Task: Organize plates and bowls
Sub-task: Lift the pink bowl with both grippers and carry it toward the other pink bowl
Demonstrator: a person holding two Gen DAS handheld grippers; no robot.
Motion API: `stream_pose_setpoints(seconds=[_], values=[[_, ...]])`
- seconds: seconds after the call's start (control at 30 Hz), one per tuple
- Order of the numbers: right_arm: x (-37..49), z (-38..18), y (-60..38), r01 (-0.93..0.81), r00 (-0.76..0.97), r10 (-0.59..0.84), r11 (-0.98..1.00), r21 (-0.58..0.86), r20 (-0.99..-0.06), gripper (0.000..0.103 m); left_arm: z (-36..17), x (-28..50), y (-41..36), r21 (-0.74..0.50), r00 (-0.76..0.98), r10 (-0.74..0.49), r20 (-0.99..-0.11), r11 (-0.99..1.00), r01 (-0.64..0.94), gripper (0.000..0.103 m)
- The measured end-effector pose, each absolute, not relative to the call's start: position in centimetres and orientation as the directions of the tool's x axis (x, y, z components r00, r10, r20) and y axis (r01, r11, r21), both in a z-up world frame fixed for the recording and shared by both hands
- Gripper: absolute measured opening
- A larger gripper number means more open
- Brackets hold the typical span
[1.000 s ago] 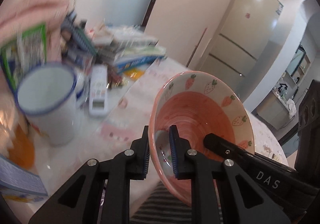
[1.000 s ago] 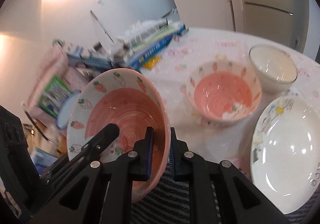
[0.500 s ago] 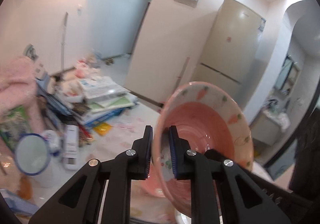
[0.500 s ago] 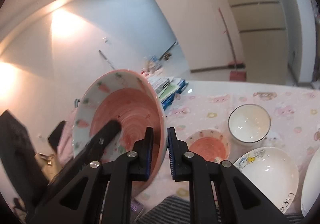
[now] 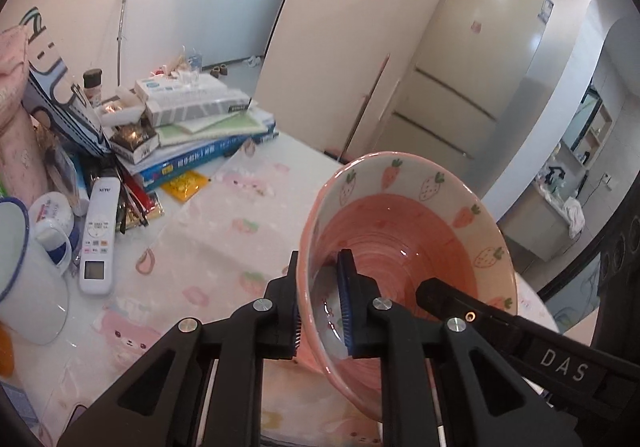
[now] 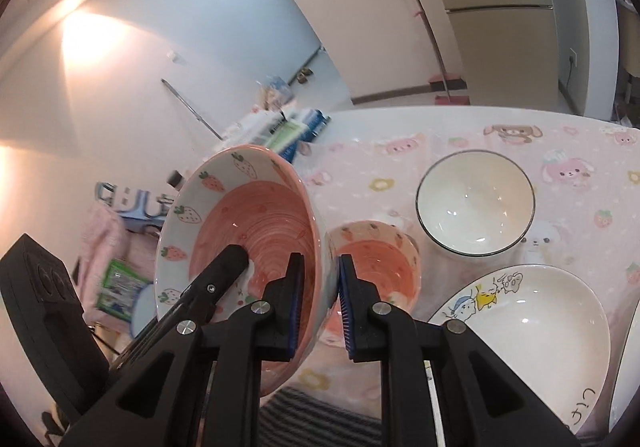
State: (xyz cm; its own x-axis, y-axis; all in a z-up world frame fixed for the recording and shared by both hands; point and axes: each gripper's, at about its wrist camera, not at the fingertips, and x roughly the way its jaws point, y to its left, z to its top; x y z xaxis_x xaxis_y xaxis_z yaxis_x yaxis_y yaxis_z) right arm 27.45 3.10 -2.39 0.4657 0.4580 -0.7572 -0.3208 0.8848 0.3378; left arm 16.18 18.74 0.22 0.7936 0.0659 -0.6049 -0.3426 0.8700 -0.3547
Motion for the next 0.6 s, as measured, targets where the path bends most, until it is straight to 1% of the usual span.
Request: stream_pose_setpoints(seconds=[0.07, 0.27, 0.6], values=[[27.7, -3.1, 3.5, -0.319, 0.460, 0.442, 0.892, 0.321, -0.770, 0.018, -0.4, 16.3, 18.7, -0.343, 0.784, 0.072, -0.616, 0.872, -0.349, 0.014], [28.0, -5.2, 4.8, -0.324, 0.492, 0.346, 0.924, 0.201, -0.799, 0.018, -1.4, 16.7, 18.3, -0.292, 0.767, 0.106, -0.633, 0.884, -0.364, 0.014], [29.9, -7.7, 3.9, -0.295, 0.461, 0.315, 0.936, 0.191, -0.830, 0.018, -3.7, 18.4, 17.6, -0.254, 0.725, 0.088, -0.683, 0.902, -0.350, 0.014]])
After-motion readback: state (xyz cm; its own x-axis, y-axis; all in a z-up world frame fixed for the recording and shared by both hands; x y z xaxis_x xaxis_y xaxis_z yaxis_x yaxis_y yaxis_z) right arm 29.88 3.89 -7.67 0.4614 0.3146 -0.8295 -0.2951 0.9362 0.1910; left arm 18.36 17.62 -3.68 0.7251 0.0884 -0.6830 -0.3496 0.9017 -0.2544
